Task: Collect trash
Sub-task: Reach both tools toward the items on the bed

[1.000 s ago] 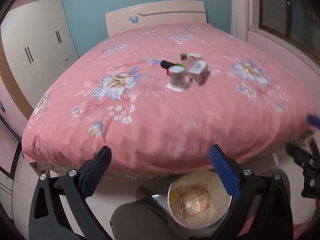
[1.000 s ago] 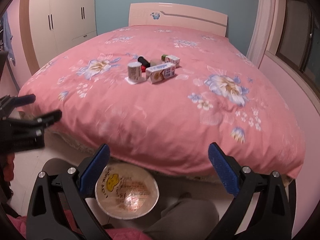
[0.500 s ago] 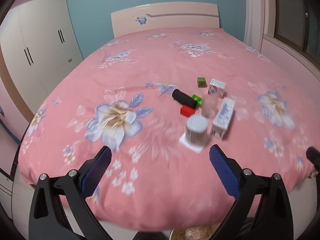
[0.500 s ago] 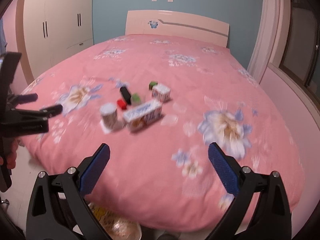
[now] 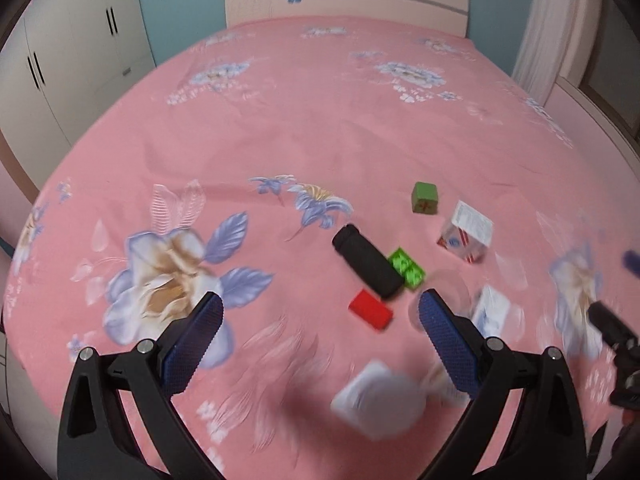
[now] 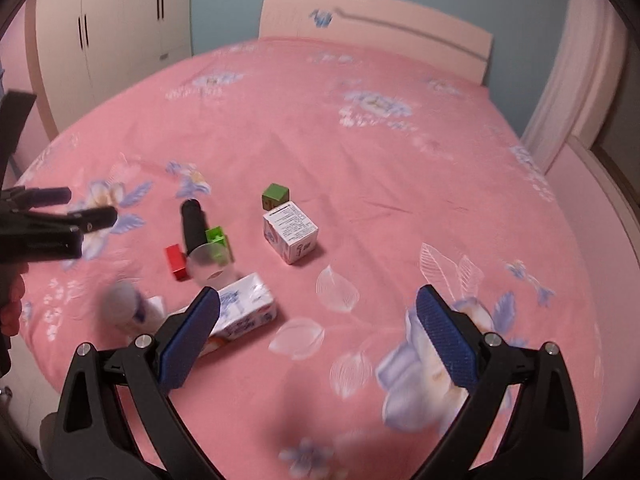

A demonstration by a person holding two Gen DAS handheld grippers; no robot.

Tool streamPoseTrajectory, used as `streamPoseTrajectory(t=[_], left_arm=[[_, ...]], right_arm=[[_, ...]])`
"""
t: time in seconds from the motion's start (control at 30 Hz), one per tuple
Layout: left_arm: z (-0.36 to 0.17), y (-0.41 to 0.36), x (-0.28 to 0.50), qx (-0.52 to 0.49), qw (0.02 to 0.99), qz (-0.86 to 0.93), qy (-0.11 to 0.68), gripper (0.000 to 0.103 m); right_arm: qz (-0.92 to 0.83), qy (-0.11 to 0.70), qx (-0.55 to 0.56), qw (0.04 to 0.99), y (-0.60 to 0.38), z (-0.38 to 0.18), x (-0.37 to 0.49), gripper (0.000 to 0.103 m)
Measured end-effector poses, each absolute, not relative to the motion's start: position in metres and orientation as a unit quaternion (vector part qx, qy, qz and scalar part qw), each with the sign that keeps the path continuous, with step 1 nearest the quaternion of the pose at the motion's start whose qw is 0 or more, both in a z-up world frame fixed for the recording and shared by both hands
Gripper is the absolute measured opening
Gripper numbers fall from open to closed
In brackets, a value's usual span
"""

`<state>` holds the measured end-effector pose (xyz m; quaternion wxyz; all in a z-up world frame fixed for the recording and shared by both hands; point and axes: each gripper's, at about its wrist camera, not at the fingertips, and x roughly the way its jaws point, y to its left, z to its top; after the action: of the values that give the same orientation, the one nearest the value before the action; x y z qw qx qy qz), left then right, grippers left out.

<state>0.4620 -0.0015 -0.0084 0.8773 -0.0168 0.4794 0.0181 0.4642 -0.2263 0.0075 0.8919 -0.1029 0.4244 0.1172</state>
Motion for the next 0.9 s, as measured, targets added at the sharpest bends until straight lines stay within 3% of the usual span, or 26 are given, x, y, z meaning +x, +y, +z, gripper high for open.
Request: streamPoseTrajectory(t=[0.37,0.43,0.67,0.83,0.87,0.9], left_arm=[[-0.082,-0.003,0.546,-0.074,0.829,0.028,0.553,0.099],[-0.091,-0.002,0.552,-0.082,0.824,0.03,0.559,0.089],[-0.123,-0.004,0.569,-0.136,0.797,0.0,0.589,0.072],[-0.131,-0.009,0.581,-0.135,0.789,-0.011,0.6,0.063],[-0.131,-0.01,0.582,-0.135,0.789,-0.015,0.6,0.06],[-0.131,-0.011,0.583,-0.135,0.788,-0.024,0.6,0.054]], right_arm=[[0.19,0.466,-0.164,0.848,-0.194,-0.063,0.564,0.096],[0.196,0.464,-0.179,0.845,-0.188,-0.074,0.573,0.096],[0.223,0.475,-0.211,0.825,-0.169,-0.106,0.6,0.094],[0.247,0.51,-0.175,0.805,-0.168,-0.126,0.616,0.059],[0.249,0.514,-0.169,0.804,-0.168,-0.127,0.617,0.048],[0.25,0.515,-0.164,0.804,-0.168,-0.129,0.618,0.045]])
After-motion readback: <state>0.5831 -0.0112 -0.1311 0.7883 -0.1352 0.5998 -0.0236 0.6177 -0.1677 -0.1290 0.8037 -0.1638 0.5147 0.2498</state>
